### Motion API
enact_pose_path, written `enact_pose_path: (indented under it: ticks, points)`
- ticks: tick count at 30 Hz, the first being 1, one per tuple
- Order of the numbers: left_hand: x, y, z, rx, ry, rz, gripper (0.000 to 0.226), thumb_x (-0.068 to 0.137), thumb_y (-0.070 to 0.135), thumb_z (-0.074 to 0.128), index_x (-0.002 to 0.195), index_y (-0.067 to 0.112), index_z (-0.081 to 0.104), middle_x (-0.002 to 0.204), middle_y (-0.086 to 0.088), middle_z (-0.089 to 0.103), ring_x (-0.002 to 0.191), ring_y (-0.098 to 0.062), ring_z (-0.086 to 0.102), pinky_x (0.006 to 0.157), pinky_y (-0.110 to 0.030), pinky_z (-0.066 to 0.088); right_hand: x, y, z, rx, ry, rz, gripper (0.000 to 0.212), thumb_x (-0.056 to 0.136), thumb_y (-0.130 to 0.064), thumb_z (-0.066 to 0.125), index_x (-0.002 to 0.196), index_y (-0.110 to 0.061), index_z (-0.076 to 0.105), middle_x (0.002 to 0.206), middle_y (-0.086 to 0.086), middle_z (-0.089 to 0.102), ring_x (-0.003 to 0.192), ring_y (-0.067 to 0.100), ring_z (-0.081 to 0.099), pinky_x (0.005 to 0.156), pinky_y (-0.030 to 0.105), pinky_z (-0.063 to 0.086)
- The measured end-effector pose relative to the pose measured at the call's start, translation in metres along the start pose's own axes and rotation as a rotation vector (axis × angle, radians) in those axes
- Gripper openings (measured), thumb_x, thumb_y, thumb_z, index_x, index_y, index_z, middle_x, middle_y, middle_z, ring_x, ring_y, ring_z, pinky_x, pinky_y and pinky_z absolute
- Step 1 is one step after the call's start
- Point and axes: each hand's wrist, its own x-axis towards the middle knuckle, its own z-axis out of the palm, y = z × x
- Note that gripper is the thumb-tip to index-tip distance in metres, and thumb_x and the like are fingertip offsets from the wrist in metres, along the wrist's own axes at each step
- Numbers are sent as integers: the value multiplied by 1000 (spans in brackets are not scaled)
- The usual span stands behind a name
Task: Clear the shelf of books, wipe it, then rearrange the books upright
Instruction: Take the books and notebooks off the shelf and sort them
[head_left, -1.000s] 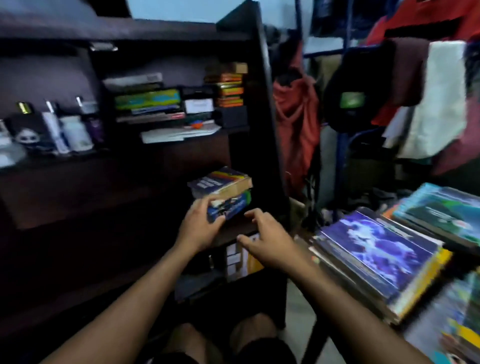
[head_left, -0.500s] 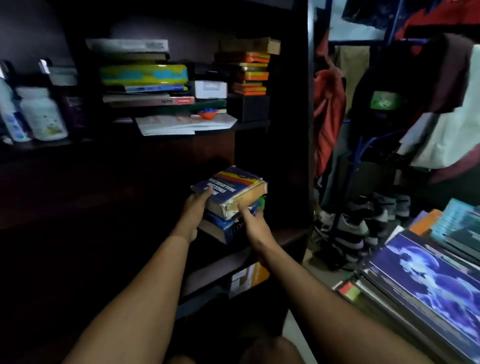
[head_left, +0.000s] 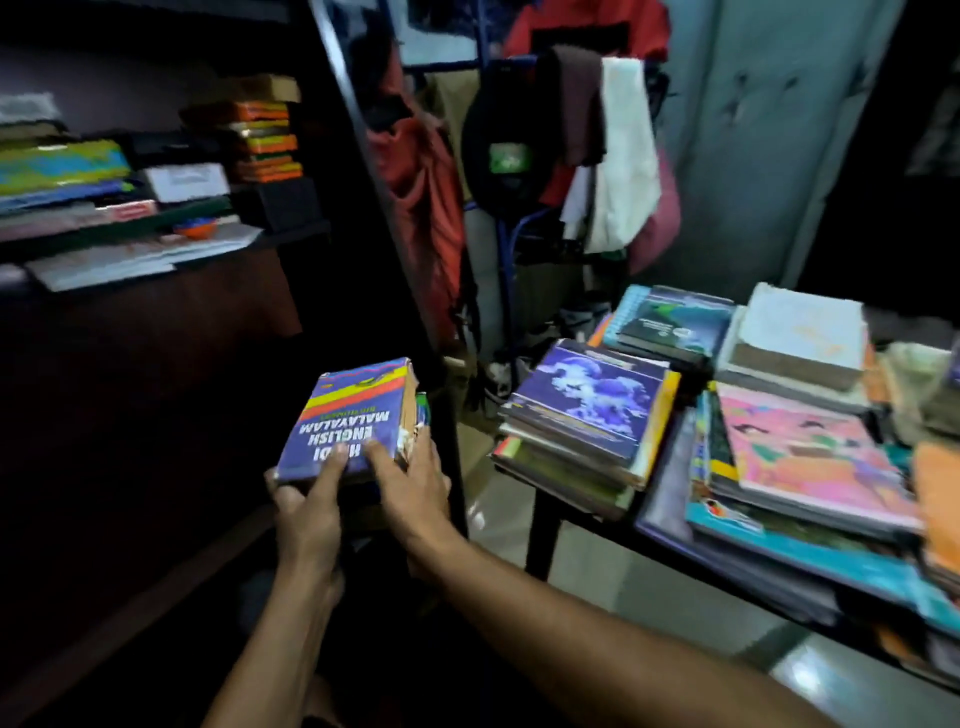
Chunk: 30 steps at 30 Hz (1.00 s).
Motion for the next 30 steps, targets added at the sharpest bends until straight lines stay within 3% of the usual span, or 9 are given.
enact_pose_path:
  ticks: [4,7,8,10,12,17,22,25,30]
  points:
    - [-68,25,63,-11,-131,112,50,71,53,81,111,36,55,113,1,74,106,-23,71,98,-53,53,-38,-14,-87,58,169,-148,97,66,-79,42,150,-31,37,151,2,47,141,27,38,118,46,30]
    - [-122,51,123,4,-228,213,47,79,51,77,114,29,54,106,6,73,95,3,69,96,-19,50,-58,-34,-164,68,306,-247,93,66,-78,50,145,-30,42,143,-3,55,133,26,50,112,47,39]
    - [-138,56,142,-3,-255,233,51,78,55,76,116,29,54,107,7,73,99,-2,70,95,-23,51,-66,-42,-190,65,349,-276,91,66,-78,51,143,-30,44,141,-4,57,131,25,51,111,47,40]
    - [-168,63,176,-11,-283,250,62,69,68,75,117,35,54,111,7,73,104,-16,70,98,-47,53,-82,-52,-238,104,399,-338,82,66,-75,56,136,-33,50,132,-8,63,127,20,56,109,46,43]
    - [-189,65,211,3,-337,252,75,67,70,74,127,34,48,114,5,72,105,-19,70,98,-55,52,-95,-55,-282,179,427,-380,72,67,-69,62,130,-35,54,124,-12,68,119,12,62,105,44,47]
    - [-228,47,284,150,-488,213,108,62,85,67,147,26,33,126,0,67,115,-22,65,102,-49,50,-101,-35,-365,204,535,-344,70,73,-62,67,134,-28,55,120,-10,70,107,6,67,92,31,53]
    - [-247,-6,315,408,-629,85,100,72,74,68,148,18,36,135,-7,62,122,-27,59,105,-40,46,-92,21,-417,-55,454,-12,65,81,-68,54,137,-36,49,138,-7,58,121,20,57,106,44,45]
    - [-259,-24,317,563,-611,137,94,88,64,61,157,12,23,151,-12,48,138,-31,45,107,-37,36,-99,43,-434,-175,429,-22,43,94,-55,57,133,-38,52,132,-12,62,118,16,58,104,41,45]
    - [-268,-22,320,735,-618,314,102,87,70,54,159,8,16,166,-10,18,153,-25,14,124,-40,13,-104,46,-451,-48,452,-63,30,98,-37,59,125,-27,62,123,-9,69,108,12,64,85,29,48]
